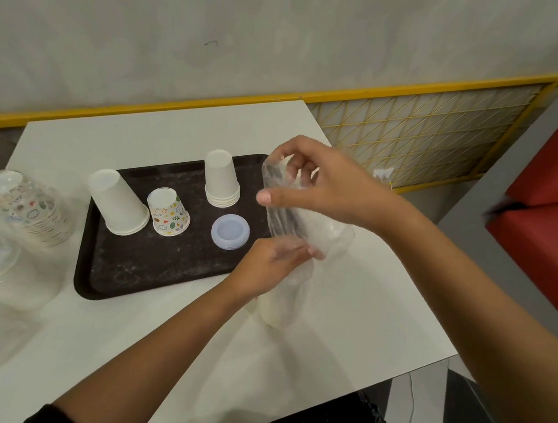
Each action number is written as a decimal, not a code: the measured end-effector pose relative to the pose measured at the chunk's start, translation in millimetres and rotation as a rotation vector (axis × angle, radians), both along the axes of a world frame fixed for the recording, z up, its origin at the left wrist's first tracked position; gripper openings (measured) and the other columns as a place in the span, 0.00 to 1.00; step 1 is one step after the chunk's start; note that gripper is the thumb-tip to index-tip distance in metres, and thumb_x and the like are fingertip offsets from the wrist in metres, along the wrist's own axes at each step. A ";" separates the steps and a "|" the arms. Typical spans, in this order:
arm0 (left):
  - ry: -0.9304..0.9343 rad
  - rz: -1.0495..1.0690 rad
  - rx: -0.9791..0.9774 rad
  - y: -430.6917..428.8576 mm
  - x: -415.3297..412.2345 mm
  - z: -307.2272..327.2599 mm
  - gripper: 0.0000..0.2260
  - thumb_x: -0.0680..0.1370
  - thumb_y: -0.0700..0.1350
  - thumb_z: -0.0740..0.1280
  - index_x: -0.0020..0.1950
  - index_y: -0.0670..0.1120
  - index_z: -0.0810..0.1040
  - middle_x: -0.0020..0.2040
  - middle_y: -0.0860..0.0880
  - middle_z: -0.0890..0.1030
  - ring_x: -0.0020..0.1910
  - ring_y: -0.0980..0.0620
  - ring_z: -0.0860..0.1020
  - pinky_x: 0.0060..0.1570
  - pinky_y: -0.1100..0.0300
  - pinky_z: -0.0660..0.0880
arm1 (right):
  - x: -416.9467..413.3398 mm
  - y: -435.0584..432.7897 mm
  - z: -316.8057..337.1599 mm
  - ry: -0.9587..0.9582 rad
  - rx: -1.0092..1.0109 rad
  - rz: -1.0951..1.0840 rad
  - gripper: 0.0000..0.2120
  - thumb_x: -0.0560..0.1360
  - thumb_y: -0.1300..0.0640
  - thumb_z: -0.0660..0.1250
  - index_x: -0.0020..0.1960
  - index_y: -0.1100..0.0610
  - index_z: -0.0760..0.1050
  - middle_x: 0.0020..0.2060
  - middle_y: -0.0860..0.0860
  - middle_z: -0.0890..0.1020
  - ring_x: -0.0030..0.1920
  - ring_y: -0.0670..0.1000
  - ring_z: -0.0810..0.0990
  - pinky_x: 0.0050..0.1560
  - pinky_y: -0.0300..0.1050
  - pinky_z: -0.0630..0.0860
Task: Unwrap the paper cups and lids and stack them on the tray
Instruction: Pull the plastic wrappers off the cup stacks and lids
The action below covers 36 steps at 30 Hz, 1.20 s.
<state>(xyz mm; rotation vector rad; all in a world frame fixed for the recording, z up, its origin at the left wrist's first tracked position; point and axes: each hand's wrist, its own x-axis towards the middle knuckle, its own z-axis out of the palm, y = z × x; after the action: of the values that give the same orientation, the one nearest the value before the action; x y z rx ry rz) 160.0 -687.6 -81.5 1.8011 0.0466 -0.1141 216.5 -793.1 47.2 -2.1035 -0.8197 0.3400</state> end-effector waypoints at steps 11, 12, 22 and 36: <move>-0.041 0.007 -0.050 -5.1 3.5 10.3 0.05 0.68 0.51 0.75 0.37 0.61 0.81 0.39 0.64 0.82 0.45 0.66 0.79 0.51 0.71 0.71 | 10.0 -28.6 -15.3 -0.052 -0.103 -0.156 0.07 0.75 0.53 0.67 0.45 0.57 0.78 0.30 0.48 0.76 0.30 0.41 0.74 0.34 0.35 0.69; -0.032 -0.004 -0.046 -4.1 3.4 9.0 0.08 0.67 0.49 0.75 0.39 0.61 0.79 0.38 0.66 0.81 0.44 0.69 0.78 0.49 0.74 0.70 | 9.6 -27.4 -10.7 -0.058 -0.063 -0.154 0.07 0.75 0.54 0.67 0.45 0.57 0.78 0.29 0.47 0.75 0.27 0.39 0.72 0.32 0.34 0.67; -0.012 -0.006 -0.105 6.5 12.7 9.5 0.08 0.71 0.42 0.73 0.45 0.53 0.79 0.46 0.54 0.83 0.48 0.61 0.80 0.52 0.65 0.73 | 30.2 -6.0 29.0 0.011 0.207 -0.169 0.06 0.75 0.65 0.65 0.43 0.55 0.73 0.26 0.49 0.75 0.19 0.42 0.70 0.22 0.33 0.66; -0.188 0.225 -0.092 39.5 18.2 61.0 0.05 0.71 0.42 0.72 0.39 0.52 0.78 0.37 0.56 0.81 0.39 0.62 0.79 0.43 0.70 0.74 | 80.9 -7.3 51.9 0.401 0.767 -0.456 0.20 0.73 0.71 0.60 0.59 0.52 0.72 0.33 0.54 0.74 0.19 0.46 0.73 0.22 0.37 0.66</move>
<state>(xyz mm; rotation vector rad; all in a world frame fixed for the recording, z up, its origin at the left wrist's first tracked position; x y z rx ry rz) 178.1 -648.0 -20.6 1.6956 0.1074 0.2107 297.5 -800.4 99.1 -1.3710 -0.1614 0.1512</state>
